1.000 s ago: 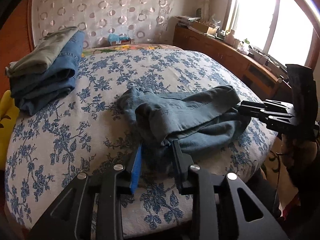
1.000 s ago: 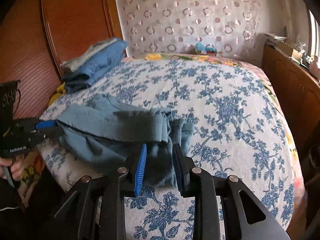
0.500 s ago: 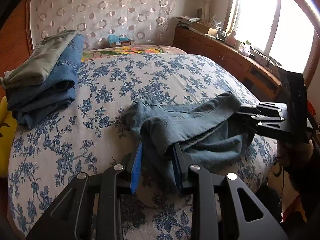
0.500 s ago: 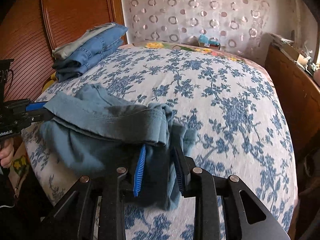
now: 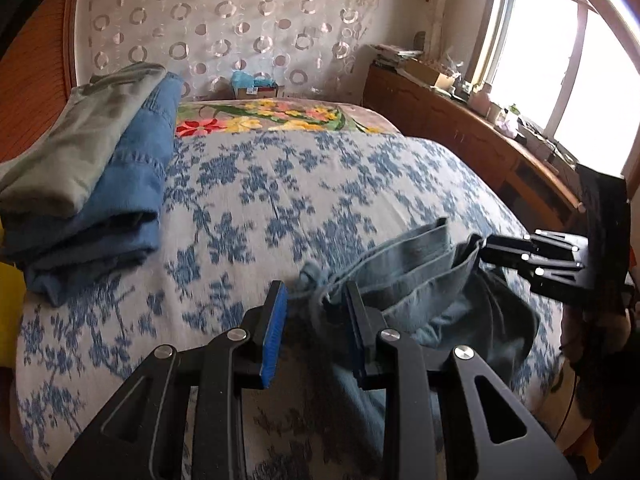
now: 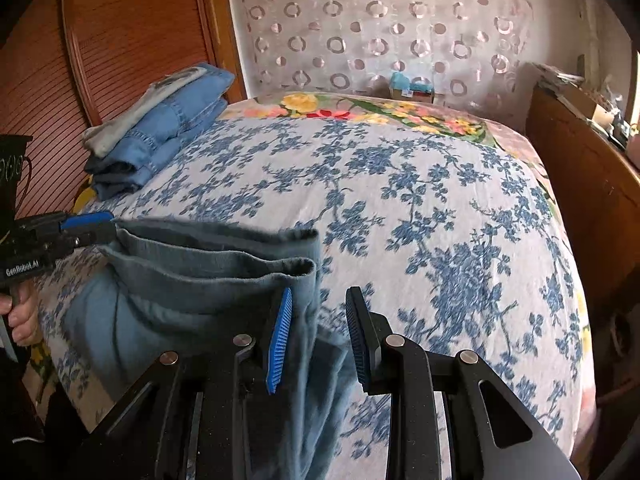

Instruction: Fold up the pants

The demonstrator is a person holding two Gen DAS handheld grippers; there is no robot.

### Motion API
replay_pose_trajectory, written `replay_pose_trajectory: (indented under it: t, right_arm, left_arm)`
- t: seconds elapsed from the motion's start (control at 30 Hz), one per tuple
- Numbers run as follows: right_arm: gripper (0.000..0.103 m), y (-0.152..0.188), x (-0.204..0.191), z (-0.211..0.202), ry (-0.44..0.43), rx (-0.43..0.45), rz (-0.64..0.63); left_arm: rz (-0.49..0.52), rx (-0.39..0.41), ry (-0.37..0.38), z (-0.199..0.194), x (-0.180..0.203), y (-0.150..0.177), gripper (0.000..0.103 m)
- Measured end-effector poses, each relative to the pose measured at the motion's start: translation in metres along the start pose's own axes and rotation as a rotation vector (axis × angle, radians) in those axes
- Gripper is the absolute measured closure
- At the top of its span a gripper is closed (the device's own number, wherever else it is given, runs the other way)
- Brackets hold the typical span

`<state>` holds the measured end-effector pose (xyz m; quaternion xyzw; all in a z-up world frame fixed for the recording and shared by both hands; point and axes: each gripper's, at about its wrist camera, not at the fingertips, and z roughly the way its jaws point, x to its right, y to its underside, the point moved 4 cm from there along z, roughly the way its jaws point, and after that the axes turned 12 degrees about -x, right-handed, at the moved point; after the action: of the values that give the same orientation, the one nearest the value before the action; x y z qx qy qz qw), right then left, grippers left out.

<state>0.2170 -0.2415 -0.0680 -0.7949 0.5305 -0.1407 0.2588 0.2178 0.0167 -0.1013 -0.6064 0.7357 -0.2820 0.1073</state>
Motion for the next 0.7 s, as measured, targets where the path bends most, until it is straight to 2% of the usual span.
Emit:
replay_pose_trajectory:
  t: [0.2, 0.23, 0.27, 0.43, 0.47, 0.5, 0.7]
  right_arm:
    - [0.074, -0.009, 0.000, 0.012, -0.057, -0.033, -0.024]
    - [0.074, -0.012, 0.000, 0.016, -0.063, -0.042, -0.033]
    - [0.074, -0.014, -0.001, 0.019, -0.068, -0.051, -0.039]
    - [0.075, -0.028, -0.006, 0.031, -0.111, -0.068, -0.082]
    - [0.079, -0.030, -0.006, 0.031, -0.120, -0.062, -0.092]
    - [0.092, -0.033, -0.006, 0.032, -0.124, -0.058, -0.101]
    - [0.096, -0.045, -0.001, 0.034, -0.111, -0.021, -0.110]
  left_arm:
    - [0.013, -0.007, 0.030, 0.002, -0.002, -0.004, 0.073]
    - [0.014, -0.011, 0.034, 0.003, -0.002, -0.004, 0.062]
    - [0.013, -0.011, 0.038, 0.003, -0.002, -0.004, 0.059]
    - [0.011, -0.012, 0.040, 0.006, -0.002, -0.003, 0.059]
    - [0.007, -0.009, 0.036, 0.005, -0.003, -0.003, 0.059]
    - [0.007, -0.007, 0.036, 0.005, -0.003, -0.003, 0.059]
    - [0.009, 0.002, 0.037, 0.000, -0.003, -0.001, 0.059]
